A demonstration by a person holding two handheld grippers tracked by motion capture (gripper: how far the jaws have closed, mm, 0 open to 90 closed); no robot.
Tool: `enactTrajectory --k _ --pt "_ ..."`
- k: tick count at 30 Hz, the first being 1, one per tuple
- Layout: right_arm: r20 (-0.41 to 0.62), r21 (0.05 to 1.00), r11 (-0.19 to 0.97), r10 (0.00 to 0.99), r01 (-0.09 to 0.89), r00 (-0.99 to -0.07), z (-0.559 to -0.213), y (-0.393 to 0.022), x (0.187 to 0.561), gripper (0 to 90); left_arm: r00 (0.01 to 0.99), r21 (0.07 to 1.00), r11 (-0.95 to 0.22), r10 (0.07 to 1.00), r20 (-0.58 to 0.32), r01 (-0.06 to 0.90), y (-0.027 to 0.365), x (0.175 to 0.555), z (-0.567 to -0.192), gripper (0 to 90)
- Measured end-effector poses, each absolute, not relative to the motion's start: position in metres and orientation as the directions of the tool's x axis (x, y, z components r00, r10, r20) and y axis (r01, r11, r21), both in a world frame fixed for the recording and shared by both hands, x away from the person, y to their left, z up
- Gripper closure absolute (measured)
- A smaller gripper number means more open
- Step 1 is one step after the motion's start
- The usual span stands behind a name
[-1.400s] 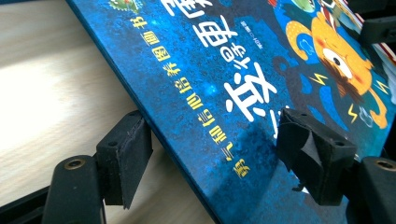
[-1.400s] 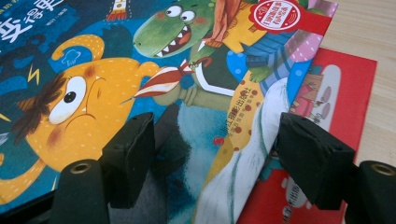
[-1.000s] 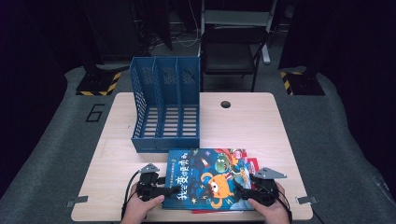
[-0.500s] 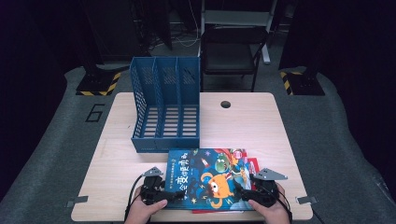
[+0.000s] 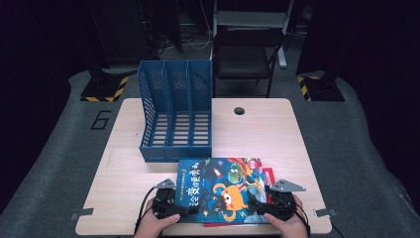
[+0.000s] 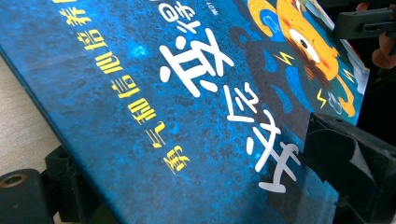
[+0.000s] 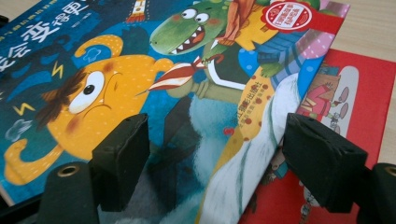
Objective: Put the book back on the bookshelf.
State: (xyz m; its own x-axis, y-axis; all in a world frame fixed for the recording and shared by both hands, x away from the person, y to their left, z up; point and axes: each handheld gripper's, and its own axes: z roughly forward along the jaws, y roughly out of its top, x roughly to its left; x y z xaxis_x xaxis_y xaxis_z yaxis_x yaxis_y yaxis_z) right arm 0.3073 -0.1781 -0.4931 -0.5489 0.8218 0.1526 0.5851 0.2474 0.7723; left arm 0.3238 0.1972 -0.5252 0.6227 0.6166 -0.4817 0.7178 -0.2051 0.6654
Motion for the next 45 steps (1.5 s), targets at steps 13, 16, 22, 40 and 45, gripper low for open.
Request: enactTrajectory --k 13,16,22,40,45 --pt "0.188 0.766 0.228 0.815 0.602 -0.548 -0.492 -0.18 0.307 23.9 0.602 0.624 -0.216 0.613 -0.512 0.751 0.203 0.327 -0.518 14.7" --pt "0.21 0.764 0.21 0.814 0.611 -0.542 -0.492 -0.181 0.307 24.0 0.591 0.612 -0.209 0.611 -0.527 0.762 0.204 0.327 -0.516 15.3" --pt "0.201 0.765 0.222 0.809 0.604 -0.552 -0.493 -0.18 0.308 24.0 0.589 0.622 -0.198 0.618 -0.52 0.758 0.207 0.326 -0.512 16.6" --pt "0.207 0.771 0.247 0.775 0.587 -0.598 -0.494 -0.172 0.308 23.7 0.571 0.665 -0.124 0.641 -0.513 0.737 0.224 0.325 -0.494 27.6" --pt "0.217 0.766 0.247 0.769 0.593 -0.601 -0.493 -0.171 0.308 23.5 0.574 0.671 -0.117 0.636 -0.516 0.733 0.227 0.324 -0.489 30.2"
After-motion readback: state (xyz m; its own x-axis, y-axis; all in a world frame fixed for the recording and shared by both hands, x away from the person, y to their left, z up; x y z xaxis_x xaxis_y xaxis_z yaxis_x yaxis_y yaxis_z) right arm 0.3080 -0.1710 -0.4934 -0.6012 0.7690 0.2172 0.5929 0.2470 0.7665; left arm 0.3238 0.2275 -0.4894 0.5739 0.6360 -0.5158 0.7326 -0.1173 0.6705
